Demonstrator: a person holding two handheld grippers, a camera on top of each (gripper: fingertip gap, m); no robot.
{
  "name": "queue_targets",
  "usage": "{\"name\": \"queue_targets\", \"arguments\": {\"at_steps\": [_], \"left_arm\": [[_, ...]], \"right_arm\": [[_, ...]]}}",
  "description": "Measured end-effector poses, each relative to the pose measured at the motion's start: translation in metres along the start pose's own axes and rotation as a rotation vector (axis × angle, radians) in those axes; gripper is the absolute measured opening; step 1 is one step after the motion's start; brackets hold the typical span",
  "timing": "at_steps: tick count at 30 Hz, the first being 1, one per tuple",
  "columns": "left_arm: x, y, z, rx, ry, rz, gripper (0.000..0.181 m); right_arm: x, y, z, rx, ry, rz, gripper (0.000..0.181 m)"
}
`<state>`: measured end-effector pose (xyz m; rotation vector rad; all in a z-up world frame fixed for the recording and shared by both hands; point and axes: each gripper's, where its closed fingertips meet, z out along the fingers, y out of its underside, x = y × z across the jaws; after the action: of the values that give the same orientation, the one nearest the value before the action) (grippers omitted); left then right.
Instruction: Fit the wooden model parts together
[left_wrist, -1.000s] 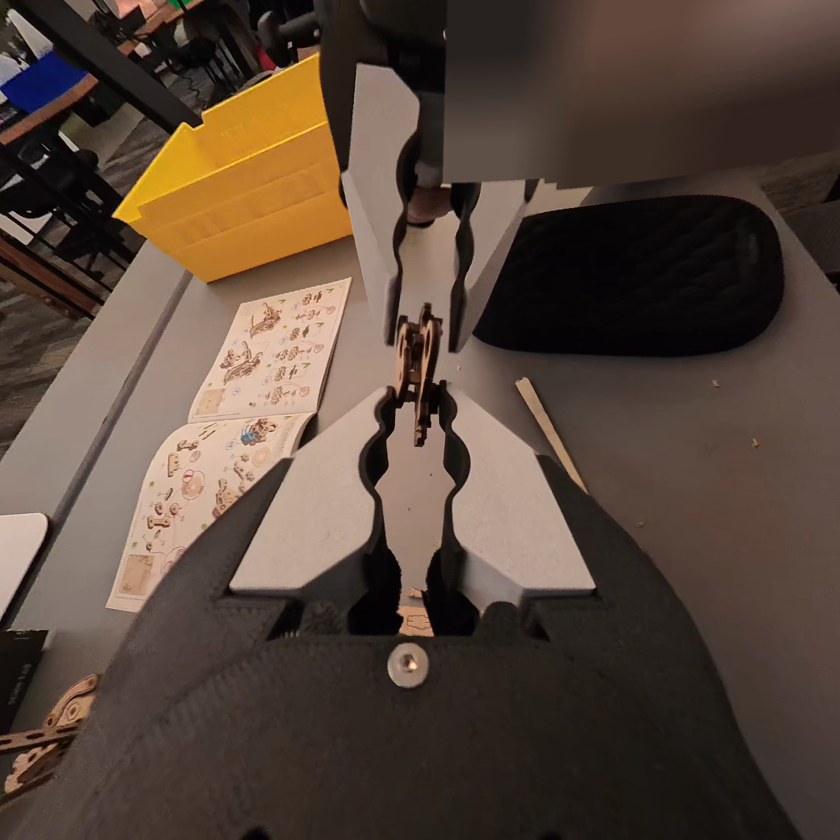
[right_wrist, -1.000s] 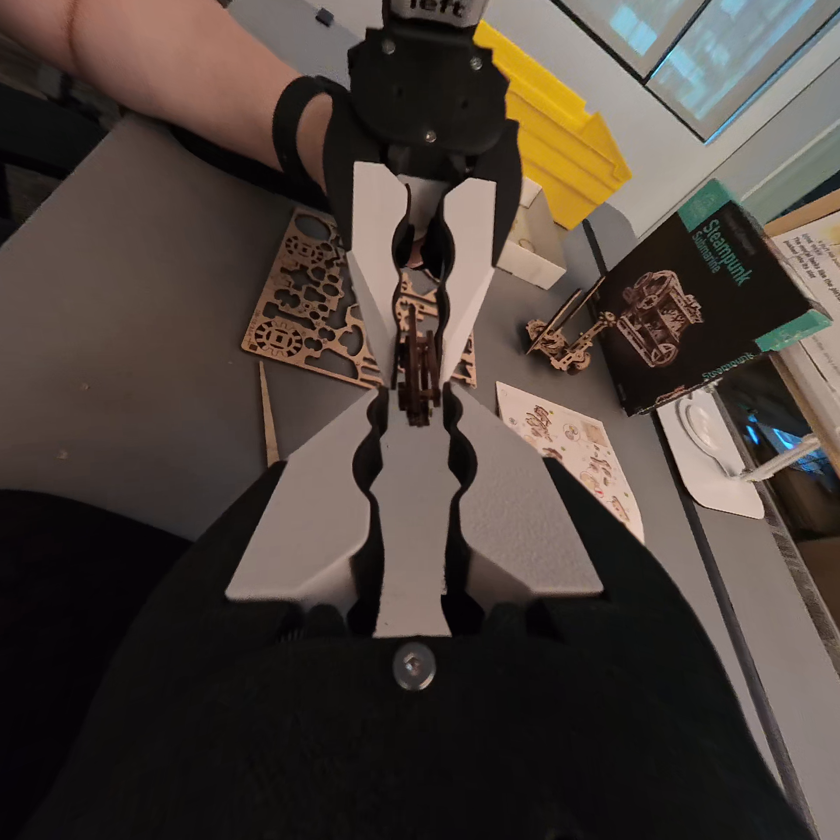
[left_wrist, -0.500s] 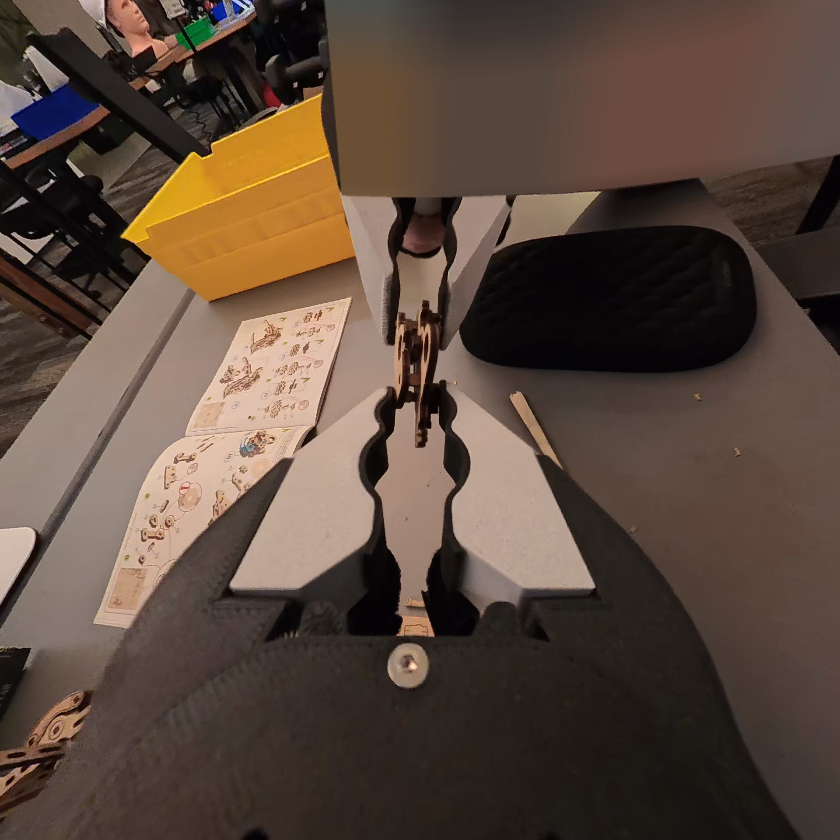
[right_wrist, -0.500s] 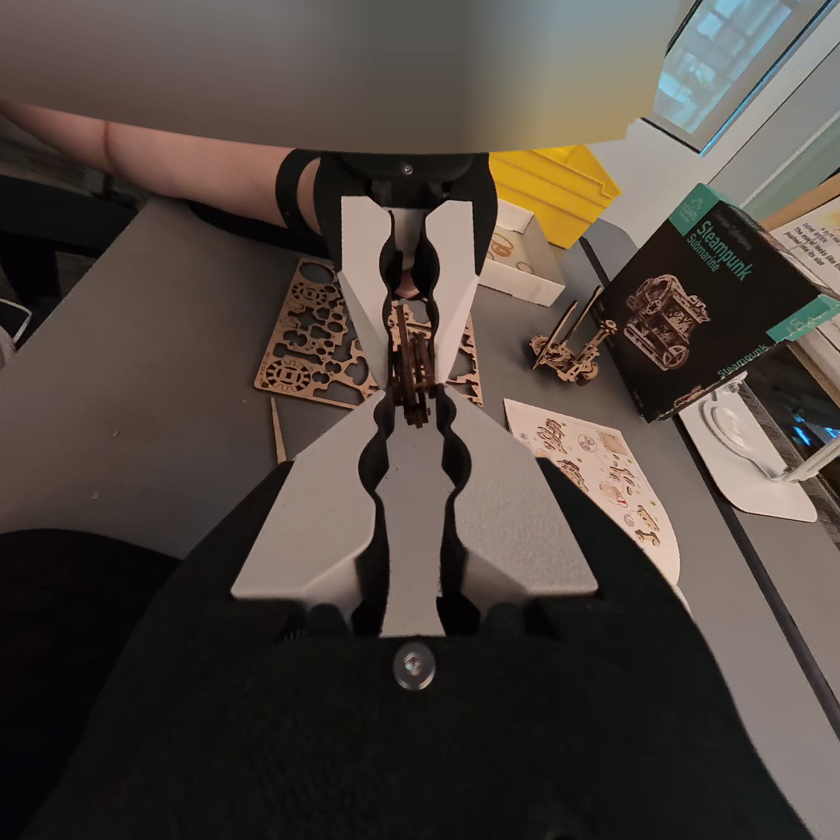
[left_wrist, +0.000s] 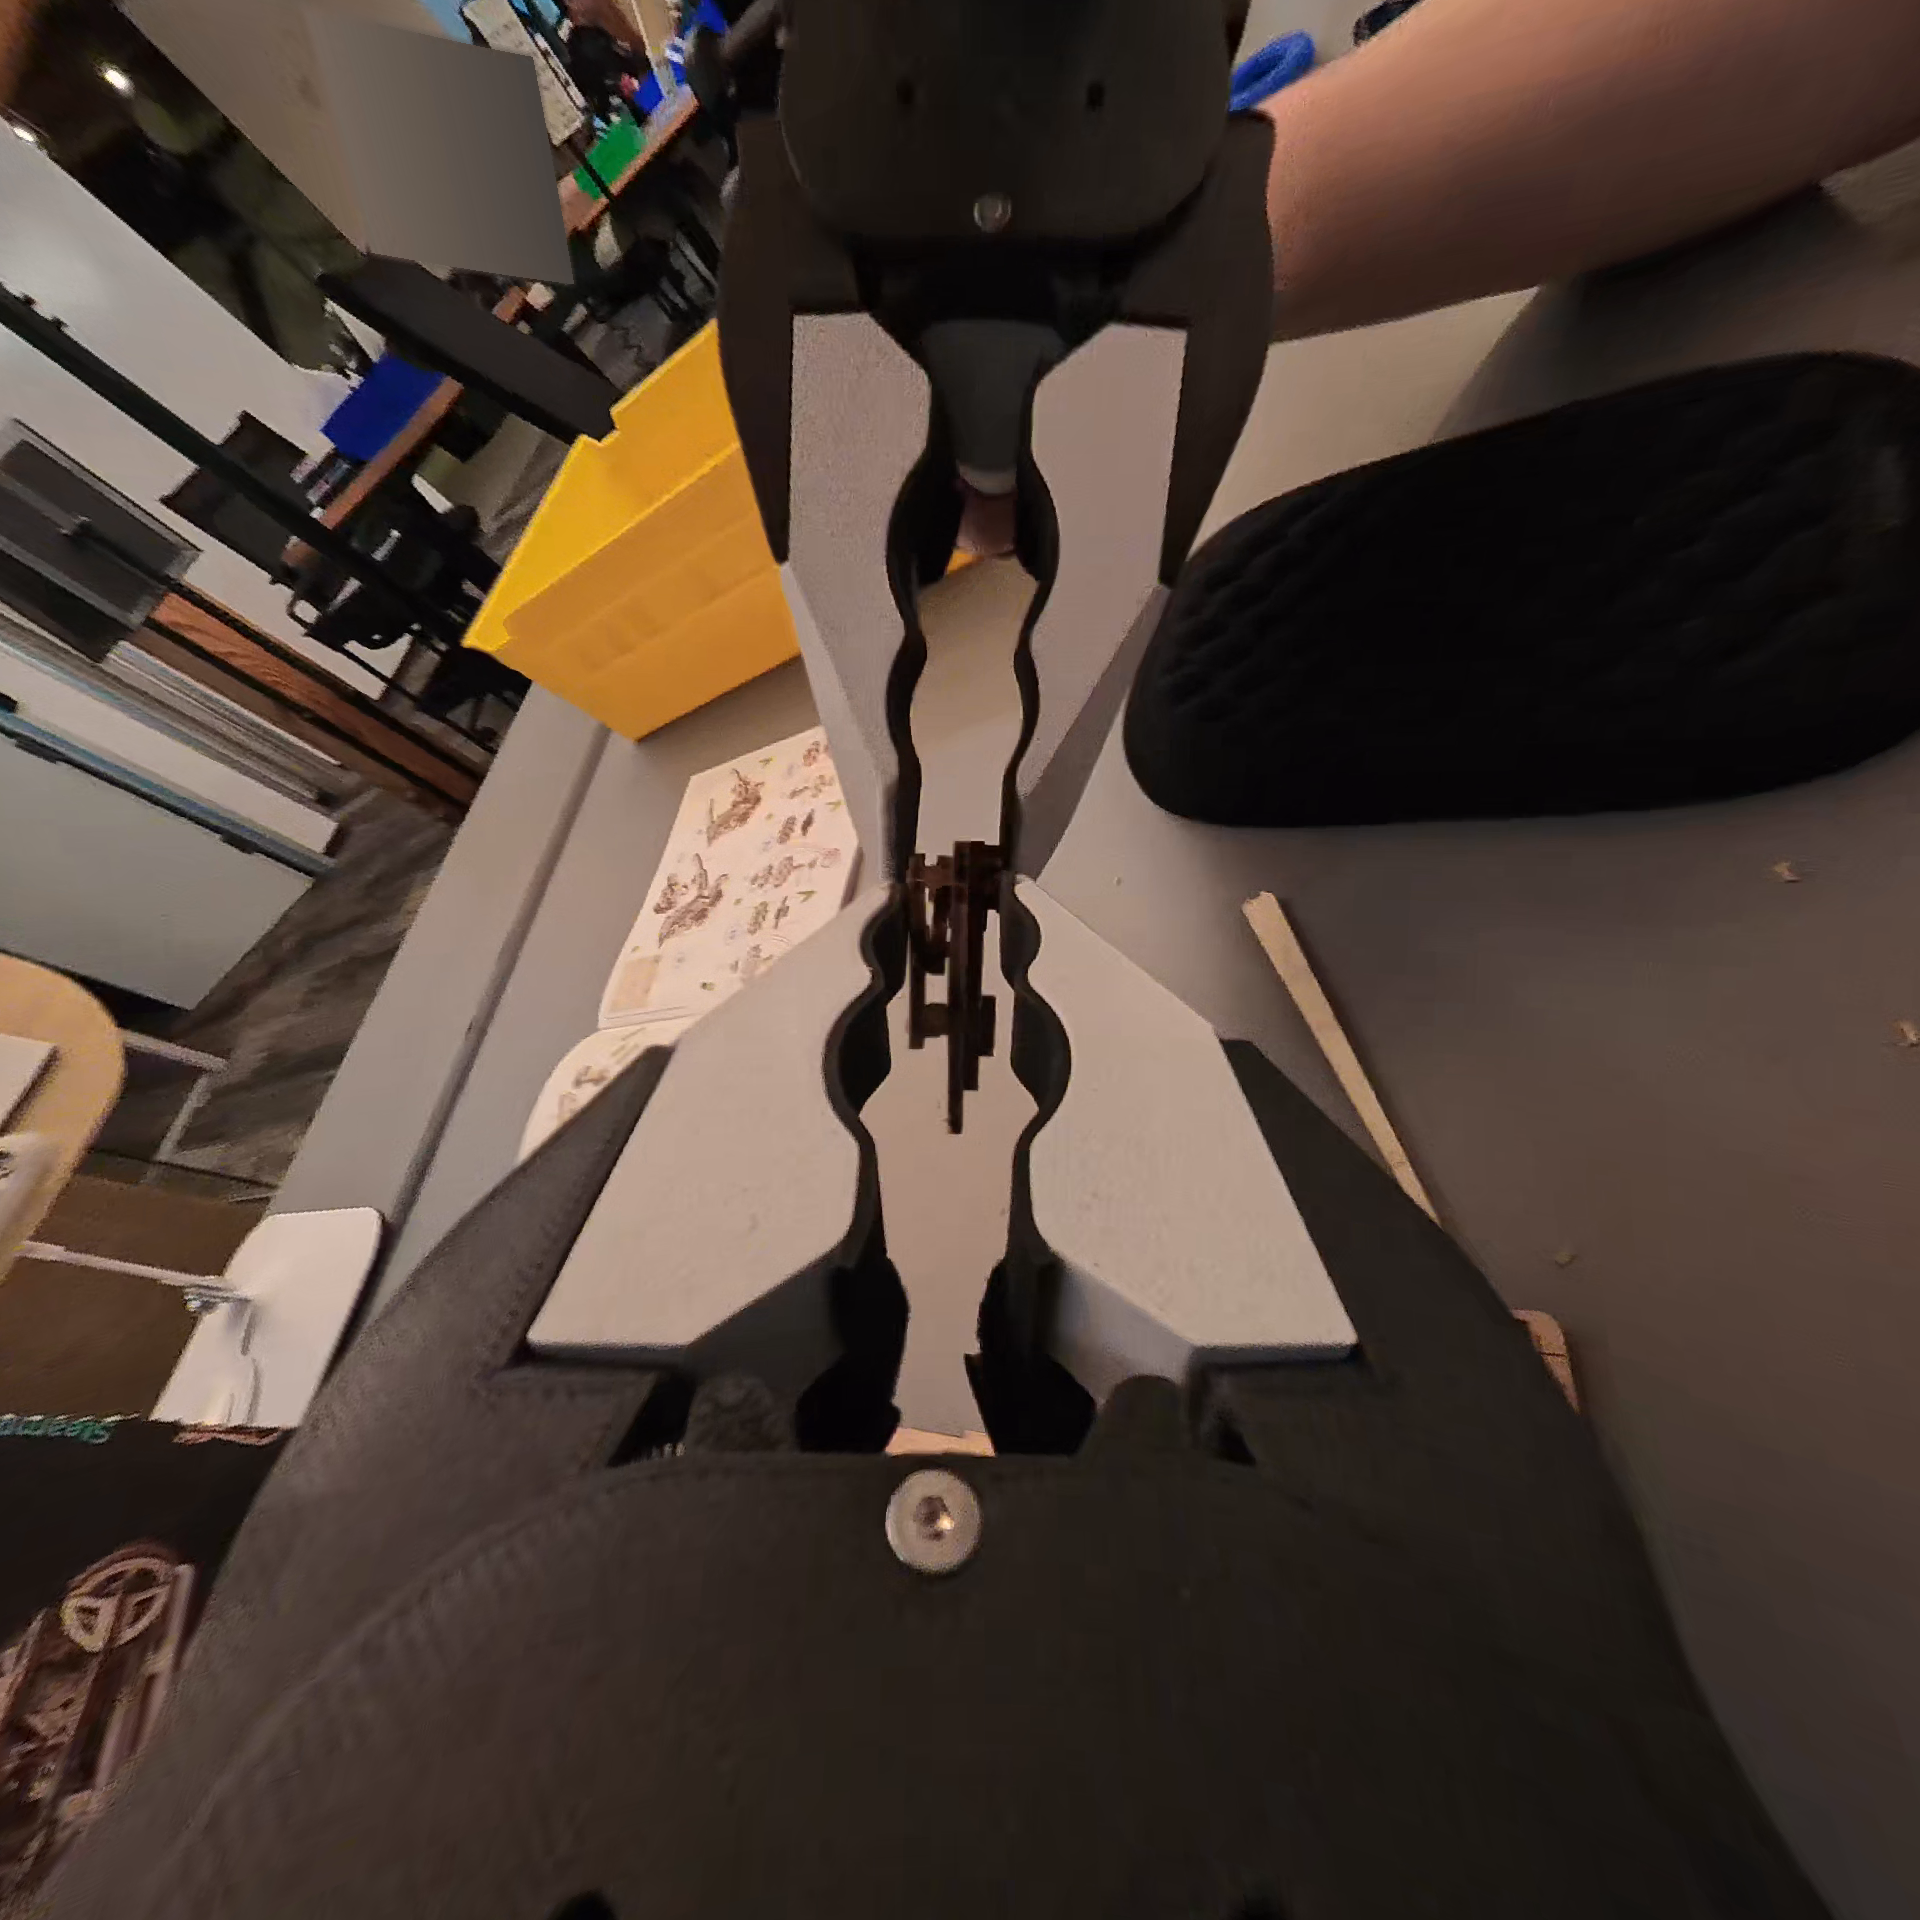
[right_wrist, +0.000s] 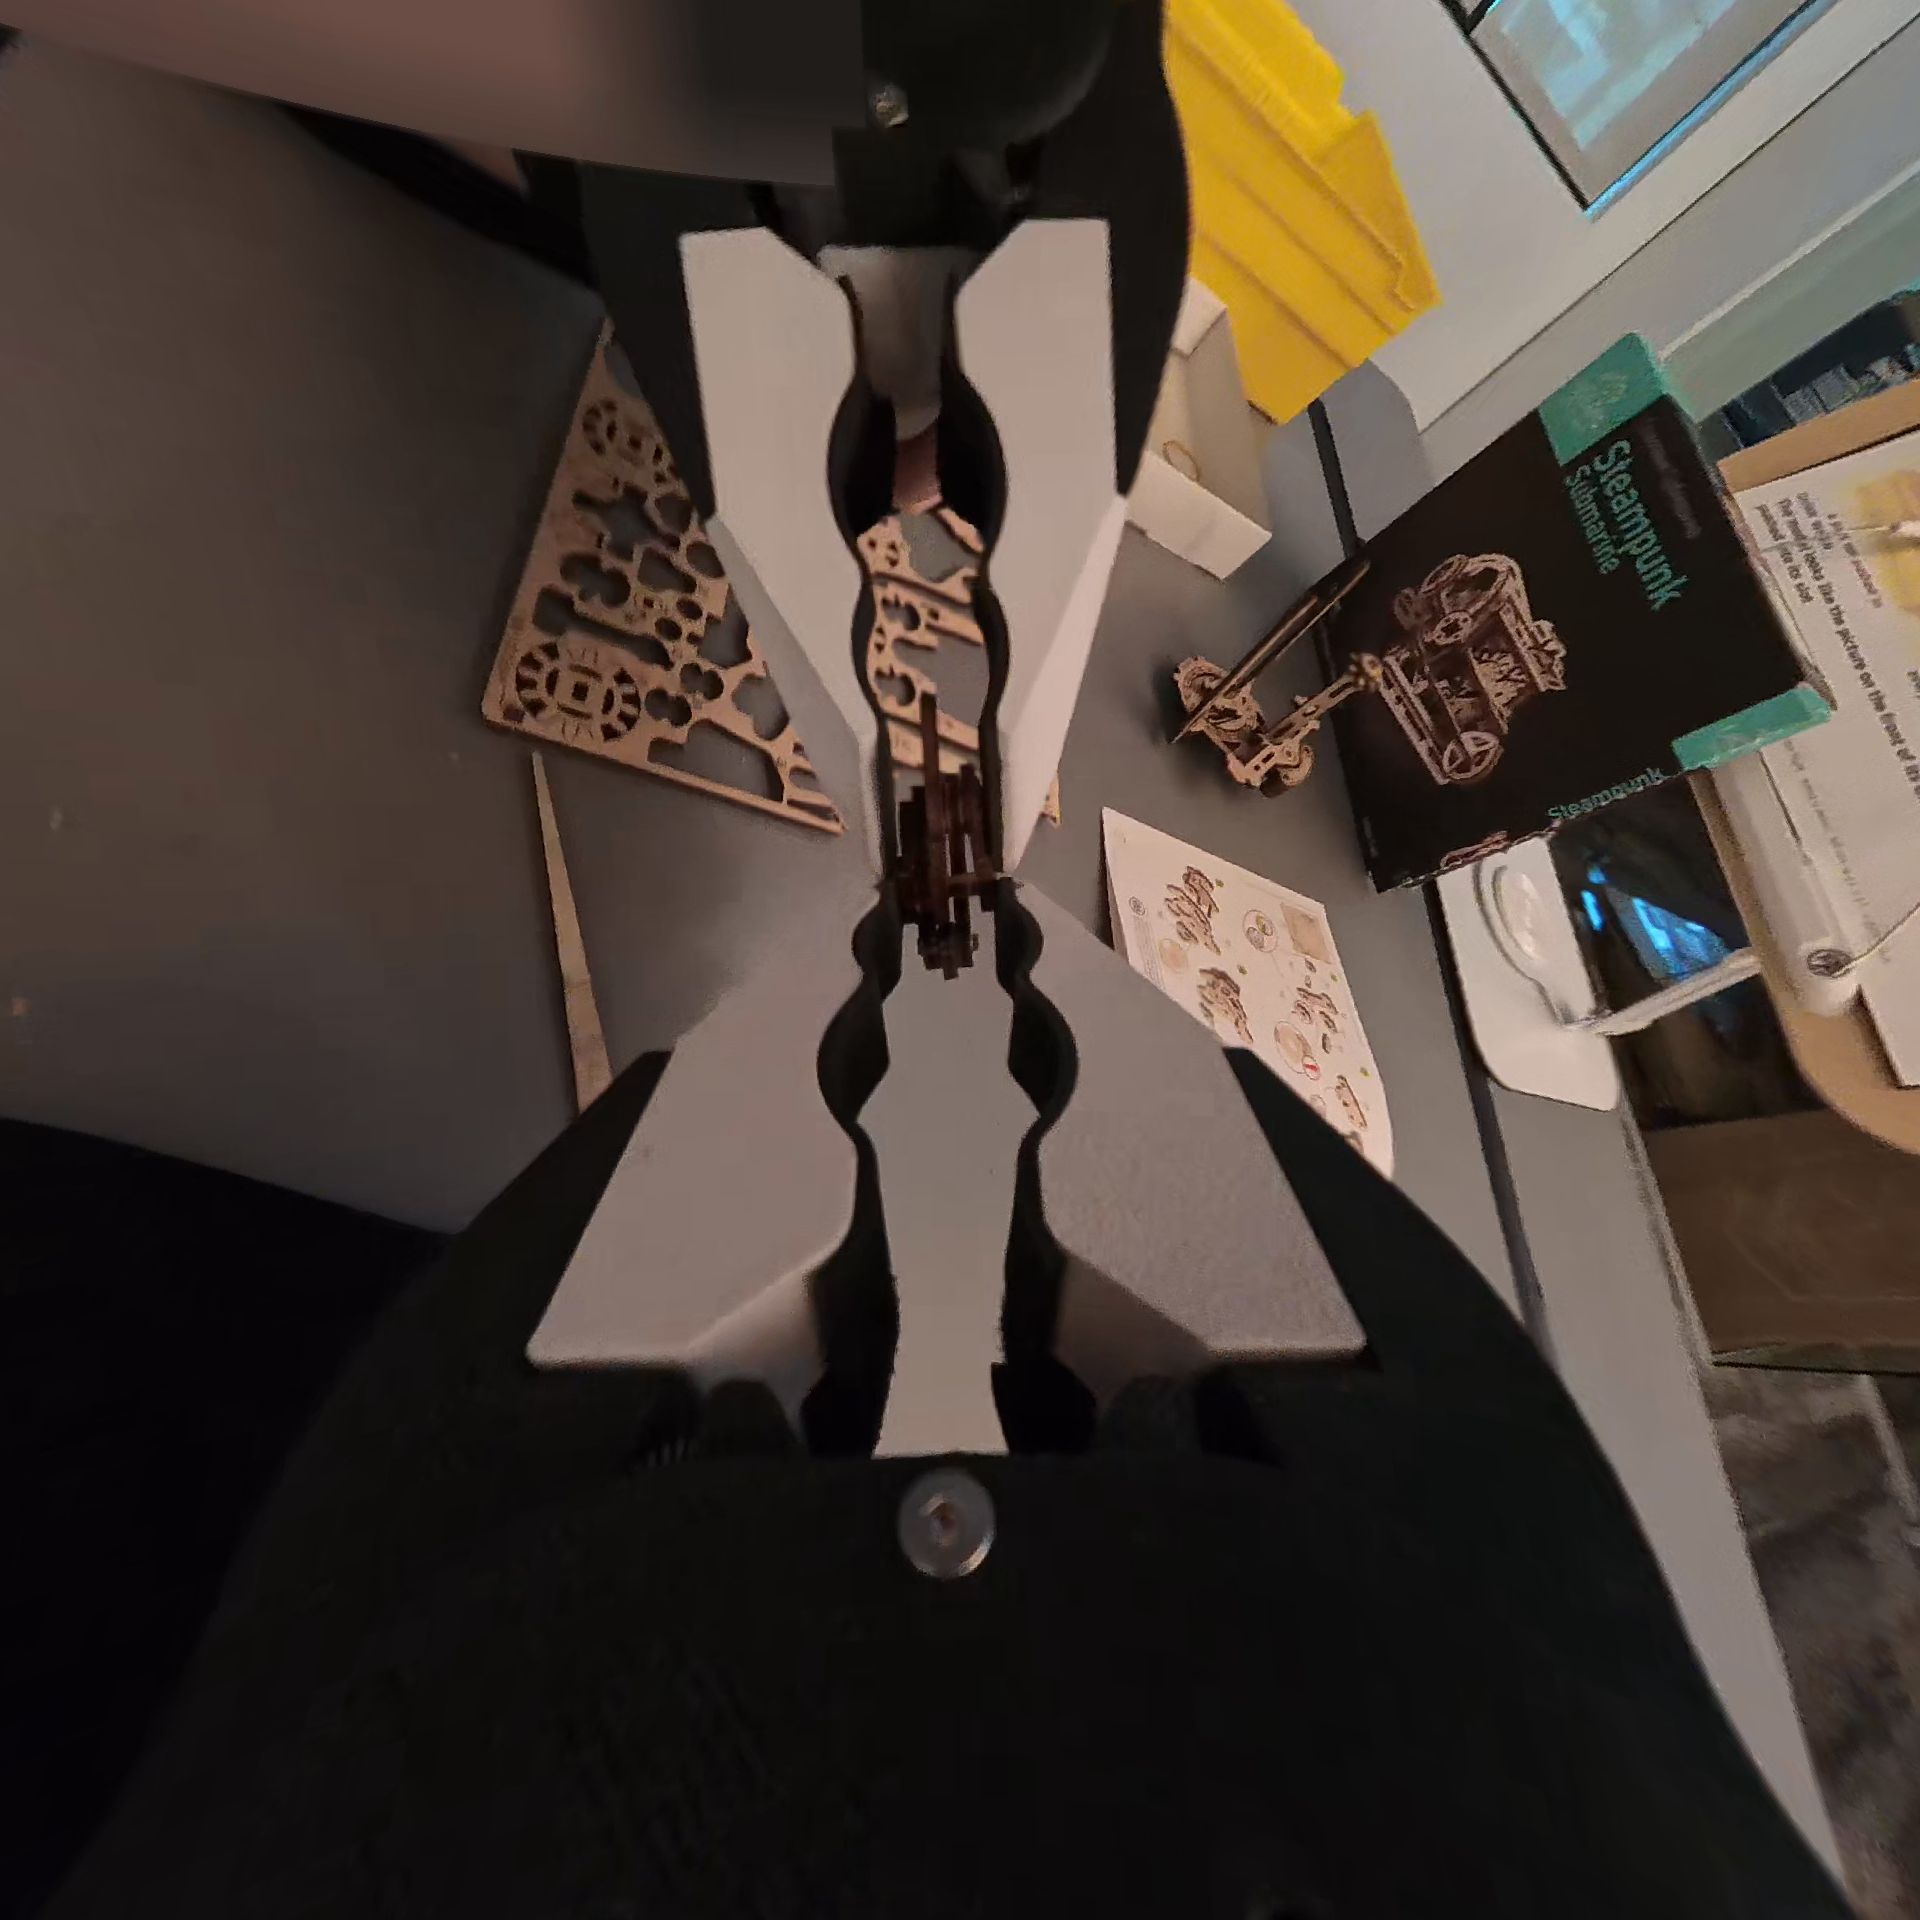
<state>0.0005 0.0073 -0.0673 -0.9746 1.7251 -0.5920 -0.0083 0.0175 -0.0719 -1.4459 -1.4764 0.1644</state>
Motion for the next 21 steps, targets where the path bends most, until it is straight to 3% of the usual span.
{"name": "queue_targets", "arguments": {"at_steps": [3, 7, 10, 14, 17, 21], "left_arm": [[0.003, -0.007, -0.004, 0.063, 0.058, -0.063, 0.015], [0.001, -0.029, -0.017, 0.220, 0.109, -0.151, 0.015], [0.001, -0.035, -0.022, 0.280, 0.144, -0.183, 0.015], [-0.002, -0.031, -0.022, 0.271, 0.118, -0.161, 0.015], [-0.004, -0.031, -0.022, 0.250, 0.093, -0.143, 0.026], [0.000, -0.032, -0.020, 0.225, 0.082, -0.102, 0.021]], "right_arm": [[-0.004, -0.008, -0.005, 0.061, -0.005, -0.054, 0.016], [-0.001, -0.030, -0.020, 0.248, -0.058, 0.057, 0.016], [-0.001, -0.038, -0.023, 0.302, -0.074, 0.100, 0.016], [0.002, -0.035, -0.021, 0.271, -0.062, 0.124, 0.015], [0.003, -0.032, -0.020, 0.228, -0.040, 0.095, 0.015], [0.000, -0.031, -0.017, 0.174, -0.018, 0.038, 0.016]]}}
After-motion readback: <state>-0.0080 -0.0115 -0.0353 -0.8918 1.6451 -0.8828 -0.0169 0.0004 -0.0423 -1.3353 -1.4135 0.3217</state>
